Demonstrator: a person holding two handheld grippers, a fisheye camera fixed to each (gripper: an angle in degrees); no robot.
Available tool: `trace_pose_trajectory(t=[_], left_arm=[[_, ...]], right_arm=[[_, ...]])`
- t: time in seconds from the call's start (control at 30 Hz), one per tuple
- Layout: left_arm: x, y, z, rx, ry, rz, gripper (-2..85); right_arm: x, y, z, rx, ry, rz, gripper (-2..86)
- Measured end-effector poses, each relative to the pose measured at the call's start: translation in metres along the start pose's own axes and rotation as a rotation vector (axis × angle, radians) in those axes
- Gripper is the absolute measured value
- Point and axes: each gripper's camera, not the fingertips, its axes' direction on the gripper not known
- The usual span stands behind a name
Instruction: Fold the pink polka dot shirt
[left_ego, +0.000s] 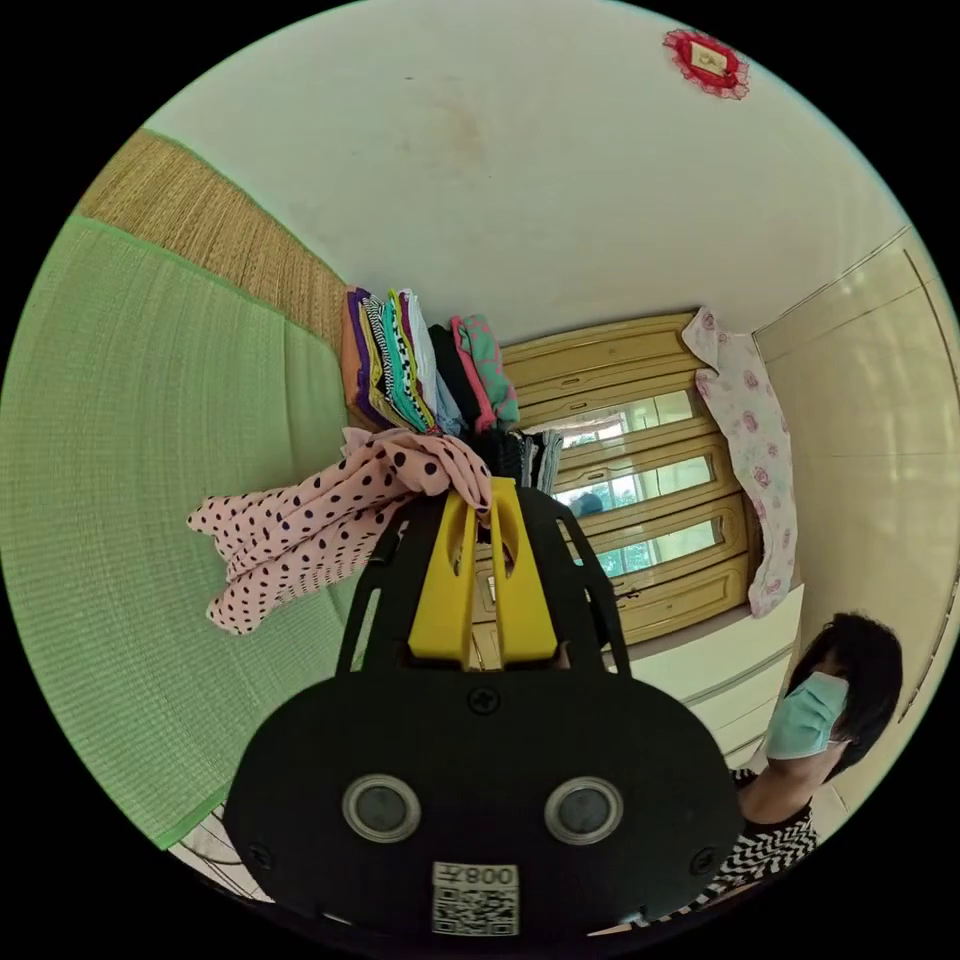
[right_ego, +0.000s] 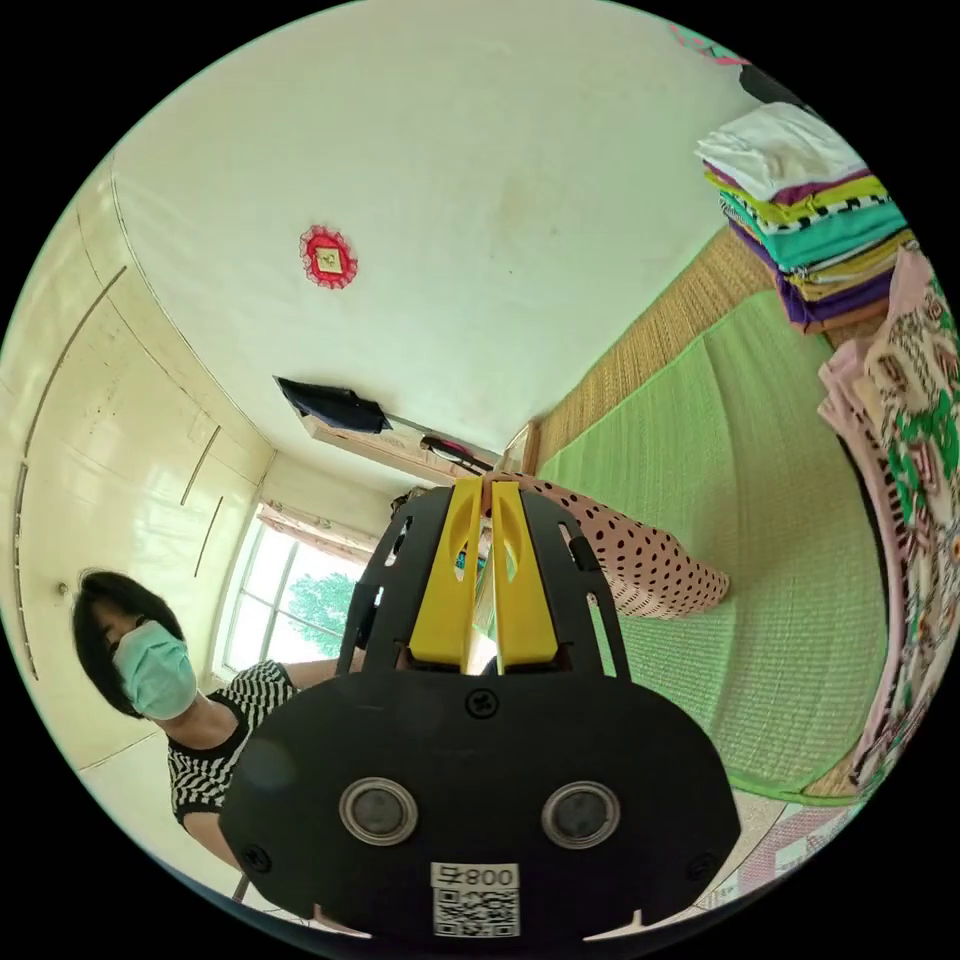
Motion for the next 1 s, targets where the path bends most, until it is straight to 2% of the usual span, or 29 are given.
trace_pose_trajectory(t=[0.23,0.37,0.47,0.63,0.77,1.0], left_arm=[[0.058,-0.100,0.178,-0.029,0.072,0.181,3.1],[0.076,-0.123,0.270,-0.086,0.095,0.264,3.1],[0.065,-0.121,0.355,-0.180,0.117,0.258,3.0],[0.005,-0.081,0.506,-0.460,0.046,0.121,2.9],[-0.014,-0.061,0.560,-0.530,0.061,0.088,2.9],[-0.033,-0.047,0.632,-0.614,-0.030,0.111,2.8]], right_arm=[[-0.055,-0.096,-0.143,0.136,0.052,-0.112,1.3],[-0.078,-0.106,-0.218,0.171,0.158,-0.164,1.3],[-0.067,-0.083,-0.281,0.207,0.261,-0.126,1.3],[0.017,-0.003,-0.381,0.324,0.287,0.179,1.3],[0.041,0.037,-0.417,0.356,0.257,0.251,1.3],[0.043,0.057,-0.449,0.296,0.324,0.295,1.1]])
